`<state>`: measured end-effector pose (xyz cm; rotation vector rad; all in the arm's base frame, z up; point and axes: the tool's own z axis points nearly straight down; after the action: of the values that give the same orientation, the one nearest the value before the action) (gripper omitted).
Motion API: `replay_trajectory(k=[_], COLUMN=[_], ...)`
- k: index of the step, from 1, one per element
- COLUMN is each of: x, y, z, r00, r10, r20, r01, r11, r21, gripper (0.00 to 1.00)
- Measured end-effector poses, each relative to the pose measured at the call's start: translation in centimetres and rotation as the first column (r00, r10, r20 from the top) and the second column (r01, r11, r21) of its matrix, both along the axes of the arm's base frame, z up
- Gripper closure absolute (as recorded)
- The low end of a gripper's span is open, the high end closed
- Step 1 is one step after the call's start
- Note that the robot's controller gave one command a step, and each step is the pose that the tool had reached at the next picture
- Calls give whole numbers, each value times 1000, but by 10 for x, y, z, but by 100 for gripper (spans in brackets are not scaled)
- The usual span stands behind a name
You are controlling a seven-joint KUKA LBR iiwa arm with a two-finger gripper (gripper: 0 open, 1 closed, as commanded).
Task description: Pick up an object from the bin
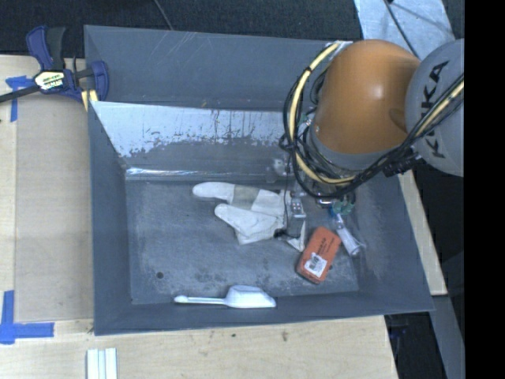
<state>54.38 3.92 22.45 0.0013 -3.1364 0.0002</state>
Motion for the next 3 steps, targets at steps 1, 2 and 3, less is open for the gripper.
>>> replay_trajectory(k=[1, 2, 3], x=[0, 3, 9], y=[0, -9, -22], z=[3, 5, -31], r00=[1000, 996, 987], r10=[0, 85, 158], r20=[4, 9, 15], r01=[0, -85, -158], r11=[1000, 996, 987], r21=[0, 0, -2], gripper=[0, 0, 0])
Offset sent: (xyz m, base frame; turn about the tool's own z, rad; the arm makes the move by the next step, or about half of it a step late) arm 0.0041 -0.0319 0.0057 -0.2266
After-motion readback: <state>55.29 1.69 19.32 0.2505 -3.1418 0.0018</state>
